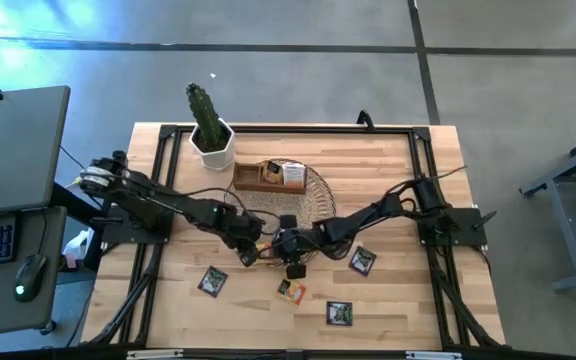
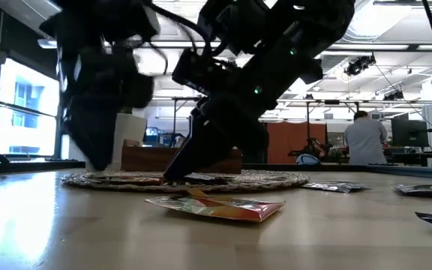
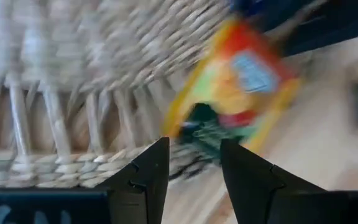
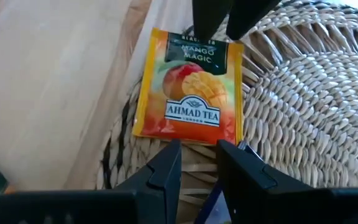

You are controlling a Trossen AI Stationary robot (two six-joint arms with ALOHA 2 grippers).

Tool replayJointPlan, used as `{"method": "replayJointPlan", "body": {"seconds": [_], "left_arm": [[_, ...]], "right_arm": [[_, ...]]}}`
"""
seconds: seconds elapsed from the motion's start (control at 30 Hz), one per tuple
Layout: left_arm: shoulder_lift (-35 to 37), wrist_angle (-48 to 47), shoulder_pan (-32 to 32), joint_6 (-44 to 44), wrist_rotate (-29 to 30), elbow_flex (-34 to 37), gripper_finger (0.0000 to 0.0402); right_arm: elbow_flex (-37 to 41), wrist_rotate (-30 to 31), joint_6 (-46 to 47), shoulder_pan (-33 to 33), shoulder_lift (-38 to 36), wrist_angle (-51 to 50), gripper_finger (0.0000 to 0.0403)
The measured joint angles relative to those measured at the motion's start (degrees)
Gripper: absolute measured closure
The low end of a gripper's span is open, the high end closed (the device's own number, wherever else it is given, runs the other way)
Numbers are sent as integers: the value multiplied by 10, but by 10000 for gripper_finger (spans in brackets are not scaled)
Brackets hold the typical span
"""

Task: Pick & Place Tea
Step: Put the orange tea bag into the middle section of the wooden organizer

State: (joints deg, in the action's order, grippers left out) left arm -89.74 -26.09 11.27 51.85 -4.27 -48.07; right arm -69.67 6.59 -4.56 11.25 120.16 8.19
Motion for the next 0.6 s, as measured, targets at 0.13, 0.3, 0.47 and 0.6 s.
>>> {"method": "replayJointPlan", "body": {"seconds": [0.13, 0.3, 0.47, 0.6], "left_arm": [[-16, -12, 0, 25, -25, -1, 261], [-36, 12, 0, 26, -29, -2, 261], [-38, 43, 0, 25, -30, 0, 261], [-38, 48, 0, 25, -29, 0, 261]], "right_arm": [[0, -12, 0, 0, 0, 1, 305], [0, -14, 0, 0, 1, 6, 305], [0, -17, -4, -2, 21, 28, 305], [-1, -26, -7, -9, 34, 39, 305]]}}
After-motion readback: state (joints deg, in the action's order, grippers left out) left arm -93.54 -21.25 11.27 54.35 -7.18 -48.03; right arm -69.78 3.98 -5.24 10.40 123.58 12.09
